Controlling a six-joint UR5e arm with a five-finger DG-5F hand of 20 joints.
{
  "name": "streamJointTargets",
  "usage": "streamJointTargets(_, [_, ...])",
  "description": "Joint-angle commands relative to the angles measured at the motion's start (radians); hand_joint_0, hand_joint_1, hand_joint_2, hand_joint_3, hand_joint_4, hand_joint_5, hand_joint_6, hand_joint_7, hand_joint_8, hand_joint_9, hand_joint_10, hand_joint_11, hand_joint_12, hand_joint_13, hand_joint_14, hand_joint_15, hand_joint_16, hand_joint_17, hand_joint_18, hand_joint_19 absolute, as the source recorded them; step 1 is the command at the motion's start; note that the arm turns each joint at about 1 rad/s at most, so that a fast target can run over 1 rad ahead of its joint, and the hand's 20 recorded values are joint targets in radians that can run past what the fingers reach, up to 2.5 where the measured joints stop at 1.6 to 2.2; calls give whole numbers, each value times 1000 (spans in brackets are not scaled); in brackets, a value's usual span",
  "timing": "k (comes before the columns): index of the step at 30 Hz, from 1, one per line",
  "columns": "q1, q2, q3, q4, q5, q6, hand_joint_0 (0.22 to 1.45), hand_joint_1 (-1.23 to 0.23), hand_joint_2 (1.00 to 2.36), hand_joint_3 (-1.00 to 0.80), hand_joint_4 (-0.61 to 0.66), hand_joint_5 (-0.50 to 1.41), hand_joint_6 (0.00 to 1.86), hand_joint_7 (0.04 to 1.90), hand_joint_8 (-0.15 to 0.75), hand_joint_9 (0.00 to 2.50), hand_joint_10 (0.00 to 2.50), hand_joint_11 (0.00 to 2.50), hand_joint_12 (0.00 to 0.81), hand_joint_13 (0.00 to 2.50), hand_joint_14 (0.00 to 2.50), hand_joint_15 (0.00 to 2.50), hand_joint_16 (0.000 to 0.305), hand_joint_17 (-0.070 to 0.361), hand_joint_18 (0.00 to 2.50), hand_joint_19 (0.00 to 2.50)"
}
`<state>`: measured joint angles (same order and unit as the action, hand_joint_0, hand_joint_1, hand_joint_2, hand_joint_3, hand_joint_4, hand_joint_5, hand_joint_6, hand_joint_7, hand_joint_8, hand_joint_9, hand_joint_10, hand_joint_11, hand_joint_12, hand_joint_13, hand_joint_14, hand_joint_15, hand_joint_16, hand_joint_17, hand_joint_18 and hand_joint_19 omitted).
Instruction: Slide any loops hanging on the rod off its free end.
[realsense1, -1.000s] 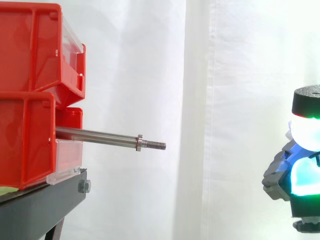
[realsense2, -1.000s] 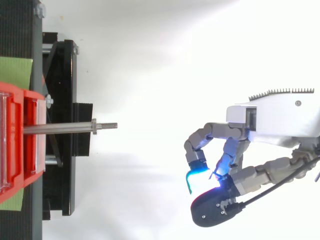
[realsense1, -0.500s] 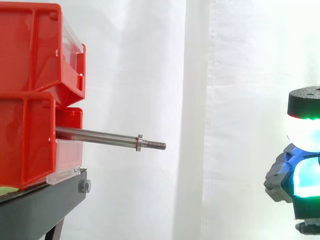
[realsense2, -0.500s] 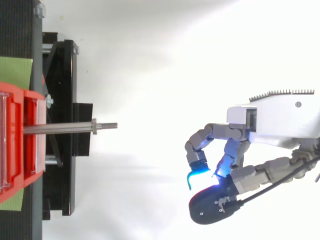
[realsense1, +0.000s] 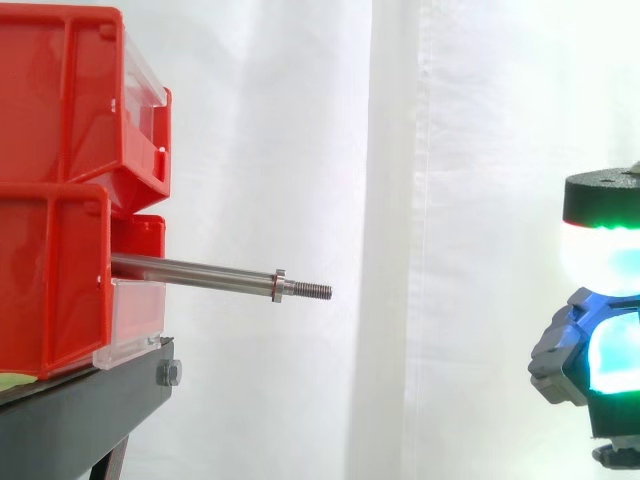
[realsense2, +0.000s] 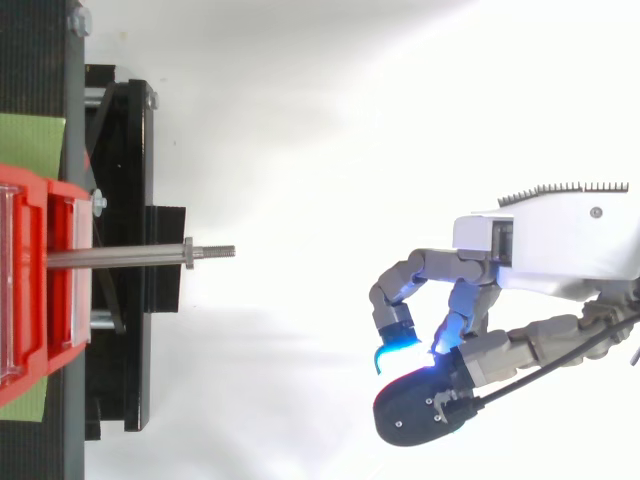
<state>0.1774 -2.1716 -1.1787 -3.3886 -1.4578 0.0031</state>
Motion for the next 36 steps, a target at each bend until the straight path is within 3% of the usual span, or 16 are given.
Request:
streamJointTargets(1, [1,1,-1,0,2,0,604,-508,1008,-417,264,-95,852,1336,322,1296,21,555,380,1092,23,537,65,147,948,753])
streamJointTargets(15, [5,1,1,2,8,0,546,-480,1000,-500,236,-96,765,1212,324,1271,20,540,397,1091,21,529,69,155,957,750])
streamJointTargets(23, [5,-1,1,2,11,0,543,-675,1000,-500,238,-102,691,1271,320,1196,21,545,390,1045,23,535,70,157,925,739])
streamJointTargets(28, [5,-1,1,2,11,0,541,-700,1000,-491,222,-103,655,1284,317,1171,22,538,393,1034,22,533,69,156,904,735])
streamJointTargets(34, [5,1,-1,3,16,0,589,-728,1014,-336,205,-111,699,1291,315,1155,21,548,385,1021,22,535,67,152,885,735])
streamJointTargets(36, [5,1,1,2,17,0,591,-726,1019,-272,195,-116,704,1389,316,1149,21,553,388,1023,22,529,67,151,887,738])
